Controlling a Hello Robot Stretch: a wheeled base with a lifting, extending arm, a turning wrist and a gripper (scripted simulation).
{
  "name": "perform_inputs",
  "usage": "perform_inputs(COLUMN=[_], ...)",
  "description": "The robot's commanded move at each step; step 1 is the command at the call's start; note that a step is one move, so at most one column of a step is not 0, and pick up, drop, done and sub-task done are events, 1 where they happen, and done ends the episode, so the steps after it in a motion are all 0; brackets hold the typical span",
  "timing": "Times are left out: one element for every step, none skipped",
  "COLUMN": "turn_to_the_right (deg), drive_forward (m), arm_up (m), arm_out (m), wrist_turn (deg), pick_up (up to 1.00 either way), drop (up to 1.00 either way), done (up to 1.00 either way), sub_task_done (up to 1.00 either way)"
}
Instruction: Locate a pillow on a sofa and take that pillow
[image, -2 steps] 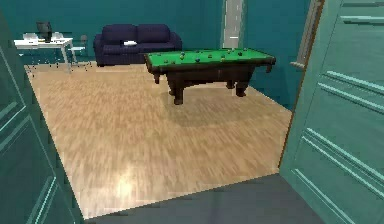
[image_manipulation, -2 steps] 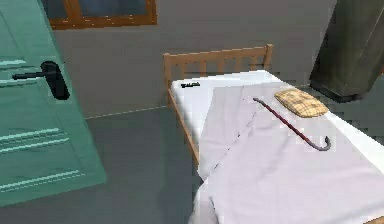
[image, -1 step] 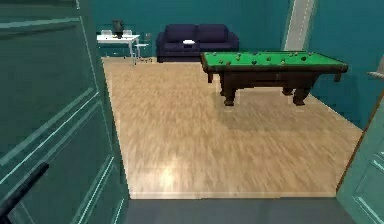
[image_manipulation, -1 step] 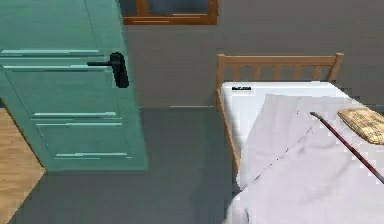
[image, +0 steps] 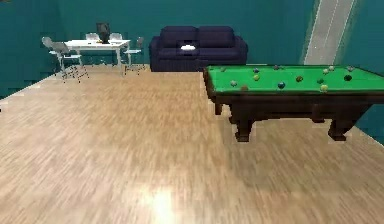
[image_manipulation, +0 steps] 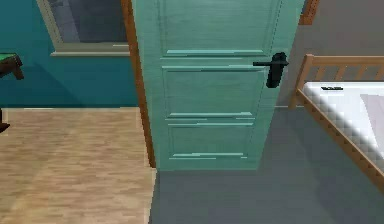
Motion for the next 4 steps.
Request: perform_inputs(turn_to_the_right=[-3.0, 45.0, 39.0, 0.0], drive_forward=[0.00, 0.00, 0.00, 0.10], arm_up=[0.00, 0.00, 0.00, 0.00], arm_out=[0.00, 0.00, 0.00, 0.00], wrist_turn=[0.0, 0.0, 0.0, 0.0], pick_up=[0.00, 0.00, 0.00, 0.00], drop=[0.00, 0.00, 0.00, 0.00], done=[0.00, 0.00, 0.00, 0.00], sub_task_done=[0.00, 0.00, 0.00, 0.00])
